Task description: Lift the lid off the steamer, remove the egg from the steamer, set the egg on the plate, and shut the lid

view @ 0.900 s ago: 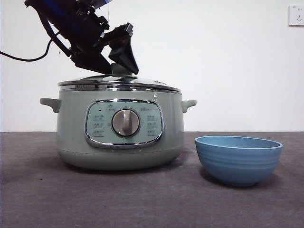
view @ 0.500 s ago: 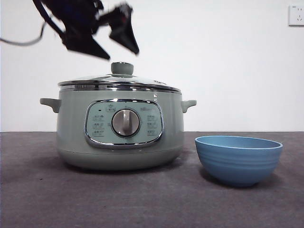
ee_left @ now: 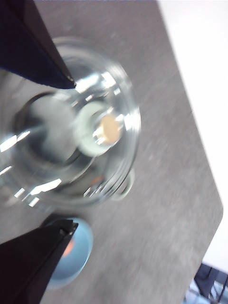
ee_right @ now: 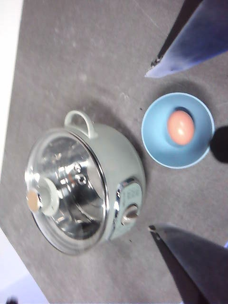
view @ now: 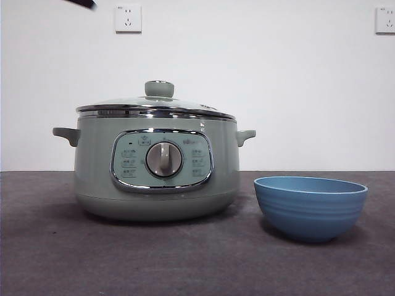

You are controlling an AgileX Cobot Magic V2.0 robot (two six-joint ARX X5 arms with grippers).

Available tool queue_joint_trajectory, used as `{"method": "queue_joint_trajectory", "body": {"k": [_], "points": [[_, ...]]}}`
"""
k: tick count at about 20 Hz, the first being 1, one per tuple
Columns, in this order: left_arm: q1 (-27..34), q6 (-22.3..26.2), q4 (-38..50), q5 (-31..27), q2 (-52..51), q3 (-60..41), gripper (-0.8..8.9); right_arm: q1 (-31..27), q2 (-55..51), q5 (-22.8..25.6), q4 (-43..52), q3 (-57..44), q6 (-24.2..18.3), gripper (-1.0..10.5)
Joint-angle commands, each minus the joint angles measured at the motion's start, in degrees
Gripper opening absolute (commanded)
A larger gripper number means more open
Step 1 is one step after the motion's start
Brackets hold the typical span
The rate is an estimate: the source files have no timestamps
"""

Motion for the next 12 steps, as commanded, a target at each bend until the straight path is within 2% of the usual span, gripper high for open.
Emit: {"method": "queue_joint_trajectory", "body": {"k": [1,5,7,9,11,12], "points": [[-0.07,-3.28,-6.19,2.08,-4.28,-0.28,4.69,0.04,0.28,-0.98,-0.66,-0.17,0.33,5.9],[-0.07,-4.07,-13.09,4.46,-8.87,-0.28,4.66,0.02,0.79,-4.68,-2.99,-0.17,0.42,5.7],[-0.07,-4.11,-16.02,6.38,-10.43,-0.28,4.19,0.07,1.16,-4.81,-4.61,-0.17,0.39,4.4],[-0.07,-4.22,-18.29,7.82,-11.28,-0.28,2.74,0.07,1.38,-4.85,-6.16,-0.17,0.39,3.0],[-0.07,-4.22,-20.13,8.31,-11.54,-0.28,0.63,0.07,1.64,-6.25,-7.48,-0.17,0.35,1.5],[-0.07,-4.20,-21.31,8.24,-11.56,-0.28,-0.13,0.07,1.88,-7.72,-8.00,-0.17,0.35,0.5]]}}
